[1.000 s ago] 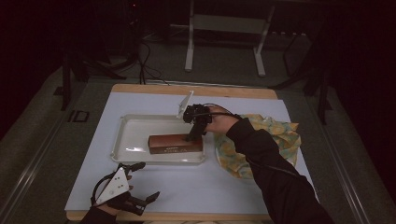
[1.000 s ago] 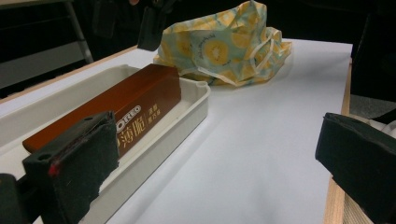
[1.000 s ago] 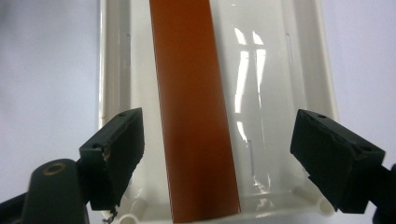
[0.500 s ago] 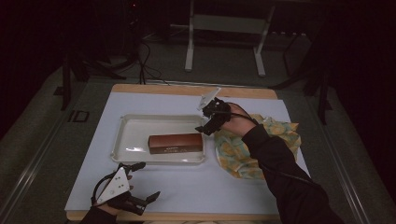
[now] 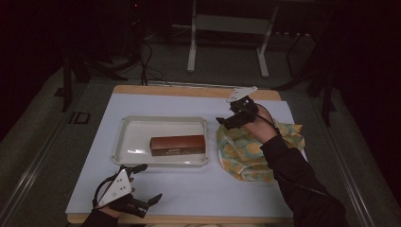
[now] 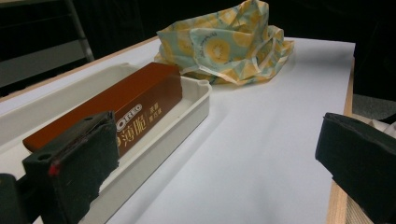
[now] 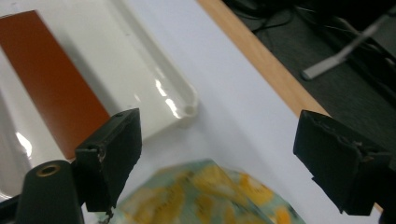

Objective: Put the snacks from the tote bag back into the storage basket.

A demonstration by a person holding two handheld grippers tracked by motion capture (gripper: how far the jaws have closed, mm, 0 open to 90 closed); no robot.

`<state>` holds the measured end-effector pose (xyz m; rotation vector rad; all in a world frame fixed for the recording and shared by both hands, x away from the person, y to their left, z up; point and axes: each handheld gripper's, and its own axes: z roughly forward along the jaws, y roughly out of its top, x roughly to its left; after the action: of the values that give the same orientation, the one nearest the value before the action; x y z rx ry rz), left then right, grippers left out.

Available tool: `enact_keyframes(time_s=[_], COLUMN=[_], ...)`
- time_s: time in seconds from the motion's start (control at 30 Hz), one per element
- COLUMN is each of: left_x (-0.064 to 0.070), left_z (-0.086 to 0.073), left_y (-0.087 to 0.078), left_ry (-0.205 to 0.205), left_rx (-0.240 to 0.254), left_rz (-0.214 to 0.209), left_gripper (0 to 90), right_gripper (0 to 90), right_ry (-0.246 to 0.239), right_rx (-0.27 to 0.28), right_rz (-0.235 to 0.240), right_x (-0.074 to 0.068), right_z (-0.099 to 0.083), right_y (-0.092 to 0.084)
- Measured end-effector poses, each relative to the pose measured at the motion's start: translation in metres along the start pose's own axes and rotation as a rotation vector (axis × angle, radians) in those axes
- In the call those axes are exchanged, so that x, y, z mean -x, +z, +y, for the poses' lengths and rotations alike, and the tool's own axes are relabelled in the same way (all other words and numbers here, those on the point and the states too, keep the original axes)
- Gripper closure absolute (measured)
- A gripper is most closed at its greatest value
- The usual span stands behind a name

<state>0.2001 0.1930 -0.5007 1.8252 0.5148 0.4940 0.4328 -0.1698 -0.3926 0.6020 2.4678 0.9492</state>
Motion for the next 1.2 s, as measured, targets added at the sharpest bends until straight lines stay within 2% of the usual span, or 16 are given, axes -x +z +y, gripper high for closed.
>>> enact_keyframes(time_s=[0.03,0.1,0.13,0.17,0.23,0.47,0.63,0.8,0.83,0.93,1.0,1.03,1.07,1.2], left_x=[0.000,0.000,0.000,0.000,0.000,0.000,0.000,0.000,0.000,0.000,0.000,0.000,0.000,0.000], left_z=[0.000,0.000,0.000,0.000,0.000,0.000,0.000,0.000,0.000,0.000,0.000,0.000,0.000,0.000], left_y=[0.000,0.000,0.000,0.000,0.001,0.001,0.001,0.001,0.001,0.001,0.000,0.000,0.000,0.001], left_ry=[0.000,0.000,0.000,0.001,-0.001,-0.003,-0.003,-0.002,-0.002,-0.002,-0.003,-0.003,-0.004,-0.001], left_rx=[0.000,0.000,0.000,-0.001,0.000,0.002,0.002,0.001,0.001,0.000,0.002,0.002,0.002,-0.001], left_rz=[0.000,0.000,0.000,0.000,-0.001,-0.002,-0.003,-0.003,-0.002,-0.003,-0.003,-0.003,-0.003,-0.004], left_gripper=[0.0,0.0,0.0,0.0,0.0,0.0,0.0,0.0,0.0,0.0,0.0,0.0,0.0,0.0], right_gripper=[15.3,15.3,15.3,15.4,15.4,15.4,15.4,15.4,15.4,15.4,15.4,15.4,15.4,15.4], right_ry=[0.000,0.034,0.034,0.066,0.085,0.147,0.193,0.228,0.246,0.250,0.280,0.280,0.323,0.339], right_rx=[0.000,0.032,0.032,0.044,0.061,0.076,0.084,0.100,0.110,0.114,0.128,0.128,0.155,0.140], right_rz=[0.000,-0.041,-0.041,-0.055,-0.075,-0.168,-0.210,-0.233,-0.237,-0.246,-0.257,-0.257,-0.256,-0.268], right_x=[0.000,0.006,0.006,0.008,0.011,0.018,0.023,0.022,0.020,0.018,0.017,0.017,0.017,0.013], right_z=[0.000,-0.013,-0.013,-0.020,-0.027,-0.056,-0.076,-0.090,-0.098,-0.105,-0.117,-0.117,-0.126,-0.141], right_y=[0.000,-0.012,-0.012,-0.018,-0.024,-0.044,-0.055,-0.063,-0.066,-0.069,-0.077,-0.077,-0.081,-0.081])
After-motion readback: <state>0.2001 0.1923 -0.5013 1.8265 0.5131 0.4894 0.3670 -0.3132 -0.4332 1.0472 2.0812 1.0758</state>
